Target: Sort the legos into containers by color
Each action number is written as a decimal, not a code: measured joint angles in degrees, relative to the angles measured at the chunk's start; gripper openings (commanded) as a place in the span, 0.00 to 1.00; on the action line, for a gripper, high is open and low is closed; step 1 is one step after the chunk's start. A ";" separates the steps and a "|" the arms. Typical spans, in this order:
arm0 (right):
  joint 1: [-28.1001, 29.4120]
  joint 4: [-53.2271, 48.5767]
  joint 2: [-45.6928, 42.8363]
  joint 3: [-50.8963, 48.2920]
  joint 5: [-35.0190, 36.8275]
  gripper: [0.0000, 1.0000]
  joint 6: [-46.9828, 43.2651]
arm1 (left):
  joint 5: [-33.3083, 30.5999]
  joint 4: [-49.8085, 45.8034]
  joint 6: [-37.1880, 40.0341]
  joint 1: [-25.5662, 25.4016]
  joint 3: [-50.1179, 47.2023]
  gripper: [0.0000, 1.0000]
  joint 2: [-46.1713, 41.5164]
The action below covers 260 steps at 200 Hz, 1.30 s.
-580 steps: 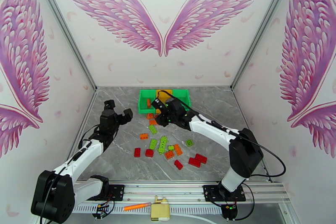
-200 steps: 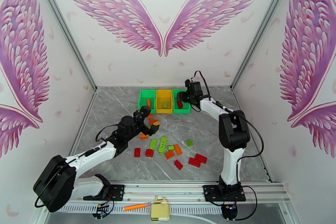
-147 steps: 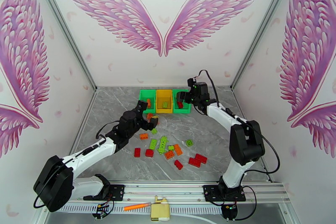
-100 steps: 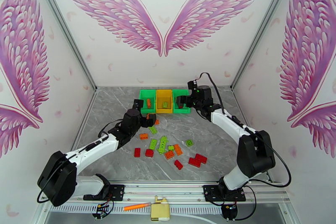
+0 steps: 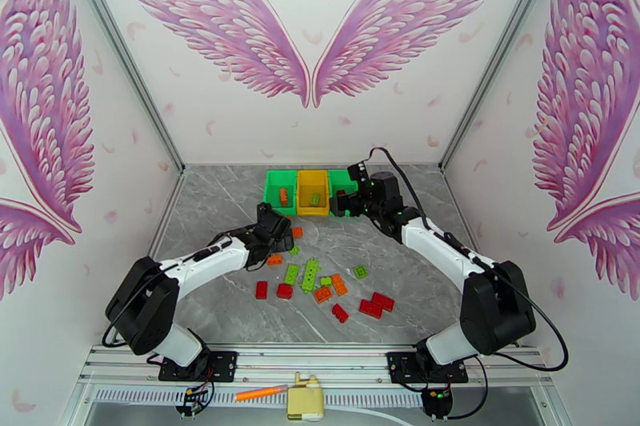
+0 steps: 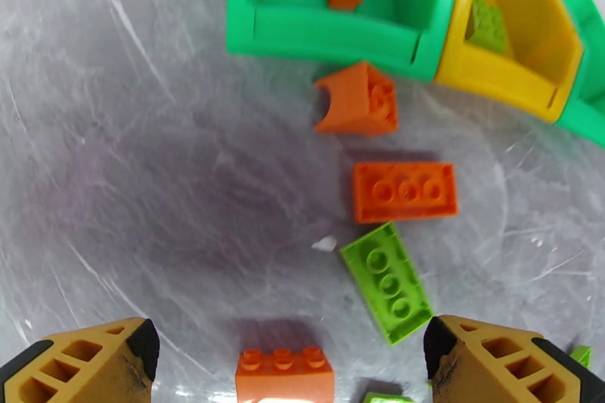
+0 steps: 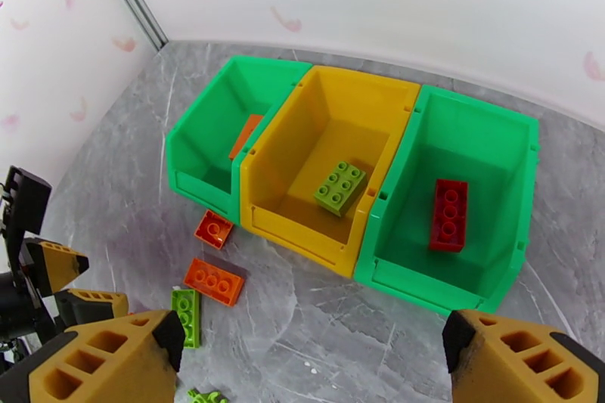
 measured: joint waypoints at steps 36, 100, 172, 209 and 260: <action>0.00 0.02 0.24 0.00 0.00 0.96 -0.17 | 1.75 -1.75 -1.66 -0.46 -0.02 0.87 2.32; 0.00 0.02 1.05 0.00 -0.02 0.96 -0.15 | 4.31 -2.19 -2.12 -0.72 0.00 0.71 7.89; 0.00 0.02 1.05 0.00 0.00 0.96 -0.15 | 4.85 -2.54 -2.60 -1.22 0.63 0.45 9.81; 0.00 0.04 1.05 0.00 -0.02 0.96 -0.15 | 4.52 -2.62 -2.47 -1.31 0.66 0.42 9.68; 0.74 1.27 0.90 -1.75 -1.07 0.97 -0.11 | 2.03 -0.55 0.37 -1.33 0.74 0.42 4.63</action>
